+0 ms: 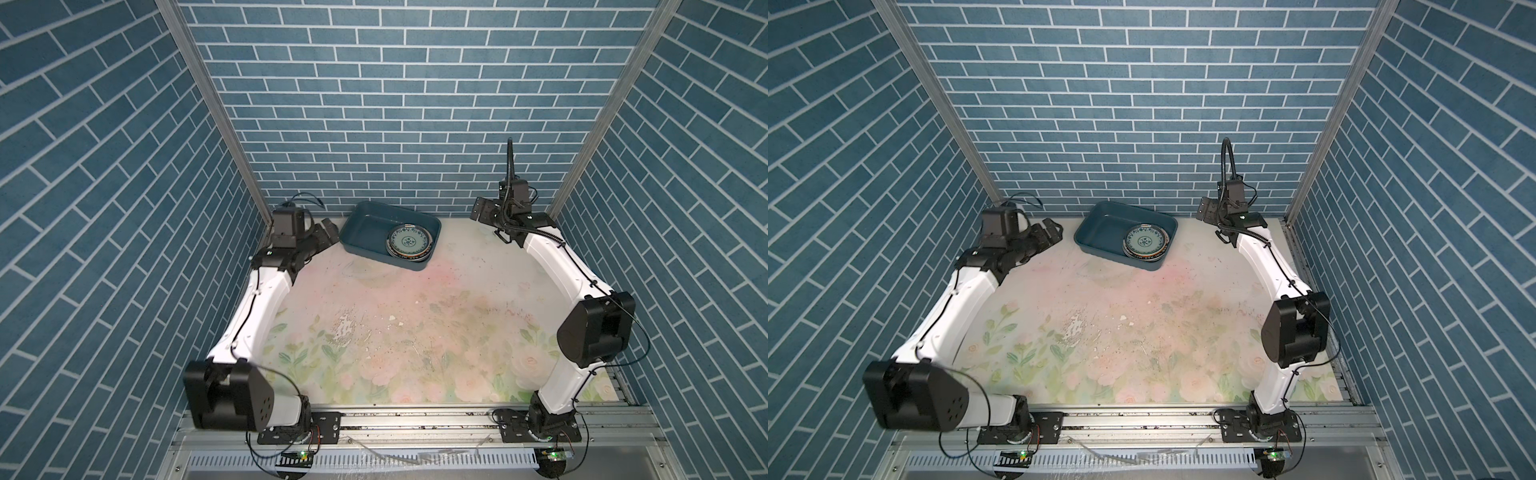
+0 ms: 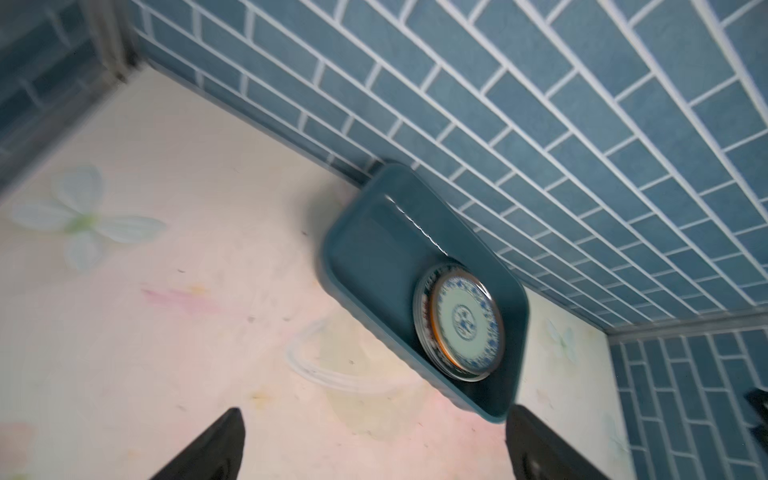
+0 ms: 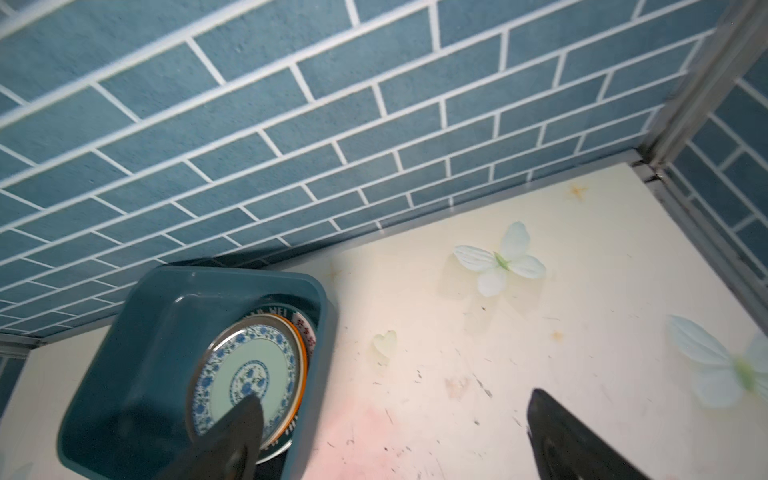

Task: Place the plates into the plastic bin on the countertop
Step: Reset both arms

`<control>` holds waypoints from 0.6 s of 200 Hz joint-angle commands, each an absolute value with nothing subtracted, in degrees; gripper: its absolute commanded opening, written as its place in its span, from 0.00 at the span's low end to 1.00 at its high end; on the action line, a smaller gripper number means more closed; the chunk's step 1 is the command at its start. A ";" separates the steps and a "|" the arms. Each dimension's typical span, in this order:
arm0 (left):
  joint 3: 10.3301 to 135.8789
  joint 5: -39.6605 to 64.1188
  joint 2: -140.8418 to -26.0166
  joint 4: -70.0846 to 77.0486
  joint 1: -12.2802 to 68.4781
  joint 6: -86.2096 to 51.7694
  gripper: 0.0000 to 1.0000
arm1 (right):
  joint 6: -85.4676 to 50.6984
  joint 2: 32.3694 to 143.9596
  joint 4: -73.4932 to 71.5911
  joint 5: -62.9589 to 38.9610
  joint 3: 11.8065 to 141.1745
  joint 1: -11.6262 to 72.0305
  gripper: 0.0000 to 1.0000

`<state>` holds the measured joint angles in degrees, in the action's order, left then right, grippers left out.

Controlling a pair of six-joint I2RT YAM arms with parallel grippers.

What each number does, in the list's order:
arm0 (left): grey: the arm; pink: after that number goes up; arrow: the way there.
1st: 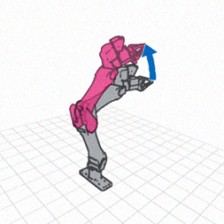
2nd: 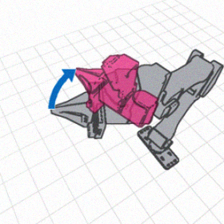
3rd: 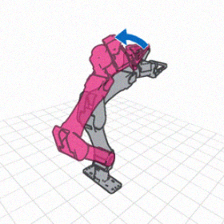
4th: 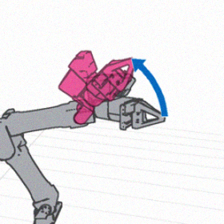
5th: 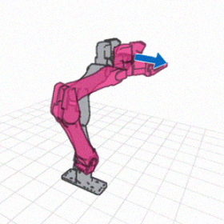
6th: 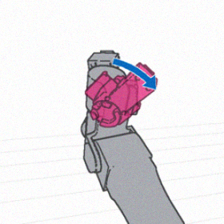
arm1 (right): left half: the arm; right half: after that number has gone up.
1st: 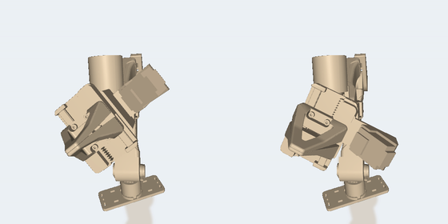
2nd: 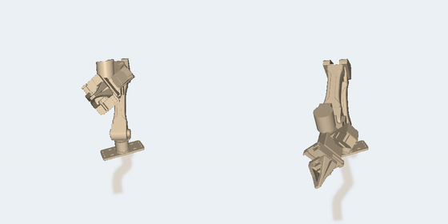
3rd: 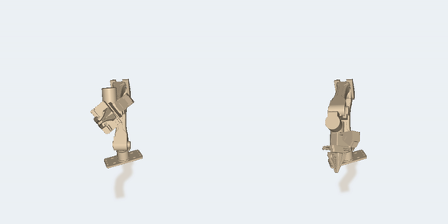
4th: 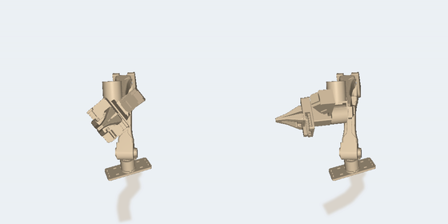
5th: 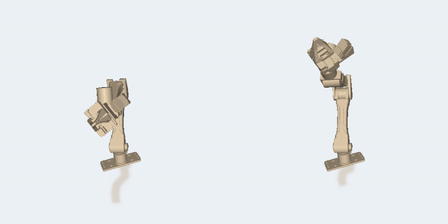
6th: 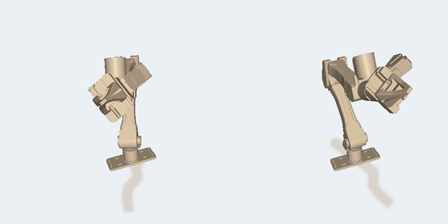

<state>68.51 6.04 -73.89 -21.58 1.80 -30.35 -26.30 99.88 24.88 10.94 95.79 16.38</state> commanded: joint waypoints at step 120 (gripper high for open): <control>19.92 -12.36 -73.20 38.91 -1.32 -3.69 1.00 | -30.21 69.25 34.46 36.28 60.44 14.06 0.99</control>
